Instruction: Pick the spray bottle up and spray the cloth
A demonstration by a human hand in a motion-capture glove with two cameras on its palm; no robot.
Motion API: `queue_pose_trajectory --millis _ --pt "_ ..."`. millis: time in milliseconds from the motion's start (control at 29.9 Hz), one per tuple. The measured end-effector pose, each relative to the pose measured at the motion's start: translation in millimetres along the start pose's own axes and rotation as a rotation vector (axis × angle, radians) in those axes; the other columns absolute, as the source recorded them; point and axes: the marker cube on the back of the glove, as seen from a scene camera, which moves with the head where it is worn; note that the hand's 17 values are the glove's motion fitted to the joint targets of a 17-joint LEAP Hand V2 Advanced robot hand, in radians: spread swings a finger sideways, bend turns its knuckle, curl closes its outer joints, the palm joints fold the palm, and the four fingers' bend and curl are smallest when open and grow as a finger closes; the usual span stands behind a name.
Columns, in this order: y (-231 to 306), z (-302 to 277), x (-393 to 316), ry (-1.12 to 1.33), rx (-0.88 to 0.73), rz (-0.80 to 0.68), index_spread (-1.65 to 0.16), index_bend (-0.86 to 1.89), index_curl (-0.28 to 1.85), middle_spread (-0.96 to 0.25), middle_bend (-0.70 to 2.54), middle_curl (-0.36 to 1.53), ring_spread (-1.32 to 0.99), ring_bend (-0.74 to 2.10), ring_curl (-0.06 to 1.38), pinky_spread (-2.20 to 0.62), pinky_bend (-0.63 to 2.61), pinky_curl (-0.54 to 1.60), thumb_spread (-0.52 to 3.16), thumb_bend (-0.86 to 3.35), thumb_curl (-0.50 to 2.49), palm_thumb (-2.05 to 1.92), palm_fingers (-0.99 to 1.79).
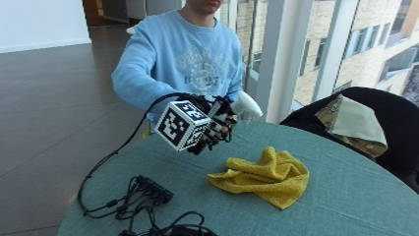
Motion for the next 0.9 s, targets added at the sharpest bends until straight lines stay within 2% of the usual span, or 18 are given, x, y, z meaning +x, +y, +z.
queue_pose_trajectory --millis 903 --pt "19 7 5 0.017 -0.027 0.050 -0.17 0.15 0.42 -0.07 0.32 0.48 0.00 0.50 0.40 0.24 0.18 0.30 0.88 -0.03 0.57 0.86 1.12"
